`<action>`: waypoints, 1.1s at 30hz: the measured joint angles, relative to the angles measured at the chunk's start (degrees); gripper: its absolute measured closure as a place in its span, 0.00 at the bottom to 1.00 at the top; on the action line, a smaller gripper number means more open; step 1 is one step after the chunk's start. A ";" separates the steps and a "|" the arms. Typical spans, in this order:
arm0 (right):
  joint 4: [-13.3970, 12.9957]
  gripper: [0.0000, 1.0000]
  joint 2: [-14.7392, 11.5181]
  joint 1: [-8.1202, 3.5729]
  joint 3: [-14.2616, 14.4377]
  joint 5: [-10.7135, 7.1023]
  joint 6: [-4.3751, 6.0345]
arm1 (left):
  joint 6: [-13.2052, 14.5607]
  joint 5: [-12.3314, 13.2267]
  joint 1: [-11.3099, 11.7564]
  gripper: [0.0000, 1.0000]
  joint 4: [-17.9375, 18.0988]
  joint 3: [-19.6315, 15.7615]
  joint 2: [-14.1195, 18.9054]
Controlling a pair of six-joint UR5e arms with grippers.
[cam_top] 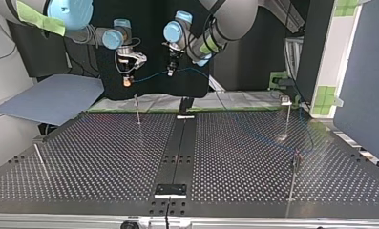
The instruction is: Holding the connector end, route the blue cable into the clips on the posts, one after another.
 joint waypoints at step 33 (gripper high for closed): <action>-2.67 1.00 -3.39 -11.59 2.15 -12.43 -0.34 | 1.10 -6.77 -0.96 1.00 -2.76 14.94 -5.38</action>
